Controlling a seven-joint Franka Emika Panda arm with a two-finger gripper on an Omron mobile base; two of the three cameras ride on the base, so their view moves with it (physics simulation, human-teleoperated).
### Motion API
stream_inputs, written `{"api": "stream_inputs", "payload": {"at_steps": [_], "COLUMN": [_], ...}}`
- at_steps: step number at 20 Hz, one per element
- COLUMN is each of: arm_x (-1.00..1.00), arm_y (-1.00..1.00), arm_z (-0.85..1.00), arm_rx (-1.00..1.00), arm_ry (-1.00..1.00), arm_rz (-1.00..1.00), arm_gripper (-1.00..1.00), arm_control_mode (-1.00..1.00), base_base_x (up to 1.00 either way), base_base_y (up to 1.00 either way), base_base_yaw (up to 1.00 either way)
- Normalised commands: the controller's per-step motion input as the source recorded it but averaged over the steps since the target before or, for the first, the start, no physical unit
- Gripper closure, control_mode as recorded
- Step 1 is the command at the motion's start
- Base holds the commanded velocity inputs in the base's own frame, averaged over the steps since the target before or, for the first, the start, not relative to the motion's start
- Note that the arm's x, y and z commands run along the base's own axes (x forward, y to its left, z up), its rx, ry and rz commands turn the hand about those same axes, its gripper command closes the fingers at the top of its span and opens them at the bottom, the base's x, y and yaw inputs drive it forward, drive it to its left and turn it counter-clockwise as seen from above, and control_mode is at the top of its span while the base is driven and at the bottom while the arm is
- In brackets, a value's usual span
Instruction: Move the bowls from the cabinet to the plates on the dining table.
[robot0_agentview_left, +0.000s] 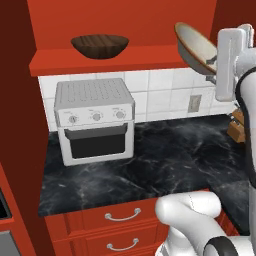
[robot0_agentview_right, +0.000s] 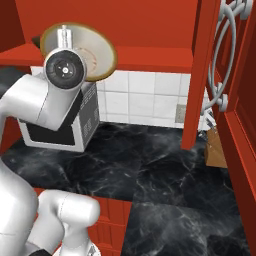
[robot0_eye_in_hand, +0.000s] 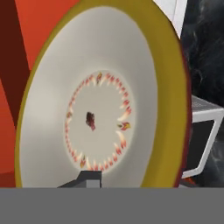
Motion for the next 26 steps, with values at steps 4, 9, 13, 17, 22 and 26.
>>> {"api": "stream_inputs", "payload": {"at_steps": [4, 9, 13, 17, 22, 26], "arm_x": [-0.77, -0.84, -0.88, -0.94, -0.81, -0.67], "arm_y": [-0.04, 0.01, 0.16, 0.18, 0.17, 0.25], "arm_z": [0.58, 0.39, 0.18, 0.00, -0.03, -0.05], "arm_rx": [-0.13, -0.16, -0.20, -0.21, -0.15, -0.13], "arm_ry": [0.08, 0.06, 0.04, 0.03, 0.00, 0.00], "arm_rz": [0.20, 0.11, 0.08, 0.08, 0.05, 0.02], "arm_gripper": [1.00, 1.00, 1.00, 1.00, 1.00, 1.00], "arm_control_mode": [-1.00, -1.00, -1.00, -1.00, -1.00, -1.00], "base_base_x": [0.00, 0.00, 0.00, 0.00, 0.00, 0.00], "base_base_y": [0.00, 0.00, 0.00, 0.00, 0.00, 0.00], "base_base_yaw": [0.00, 0.00, 0.00, 0.00, 0.00, 0.00]}}
